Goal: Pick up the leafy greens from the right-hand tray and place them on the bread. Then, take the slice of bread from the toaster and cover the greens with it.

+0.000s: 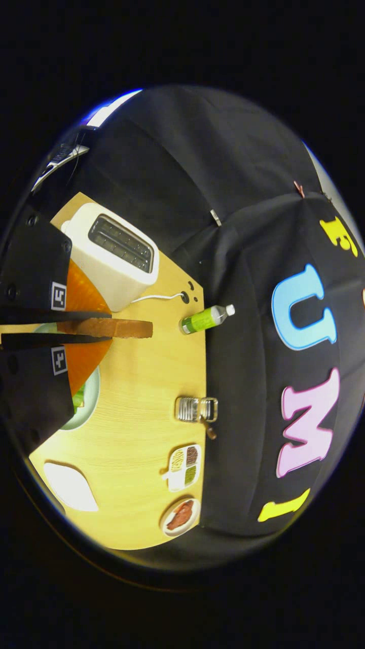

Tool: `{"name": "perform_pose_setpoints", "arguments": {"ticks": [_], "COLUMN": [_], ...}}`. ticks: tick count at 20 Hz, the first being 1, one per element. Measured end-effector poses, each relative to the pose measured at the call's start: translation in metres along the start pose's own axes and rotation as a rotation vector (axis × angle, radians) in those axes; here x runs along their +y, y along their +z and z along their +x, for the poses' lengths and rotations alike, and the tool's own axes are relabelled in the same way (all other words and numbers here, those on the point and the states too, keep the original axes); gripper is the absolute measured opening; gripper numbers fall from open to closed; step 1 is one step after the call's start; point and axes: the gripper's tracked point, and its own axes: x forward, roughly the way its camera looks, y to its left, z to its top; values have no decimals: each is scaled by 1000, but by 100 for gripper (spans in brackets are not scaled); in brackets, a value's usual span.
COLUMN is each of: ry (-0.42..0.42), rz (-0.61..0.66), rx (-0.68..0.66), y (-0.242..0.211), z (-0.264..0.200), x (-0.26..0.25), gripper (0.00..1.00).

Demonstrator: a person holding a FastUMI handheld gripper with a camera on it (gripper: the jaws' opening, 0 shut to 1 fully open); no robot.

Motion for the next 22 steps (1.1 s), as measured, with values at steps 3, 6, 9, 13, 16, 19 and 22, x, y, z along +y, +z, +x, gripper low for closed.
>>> {"name": "perform_pose_setpoints", "arguments": {"ticks": [3,6,9,13,16,19,22], "ry": [-2,-13,-13,-41,-62,-99,-158], "rz": [61,83,140,163,175,192,180], "rx": [50,88,104,111,105,107,134], "y": [-23,-45,-59,-71,-75,-81,-95], "z": [6,10,13,18,16,15,13], "x": [-14,-27,-32,-49,-62,-77,-94], "gripper": [11,11,11,11,11,13,25]}}
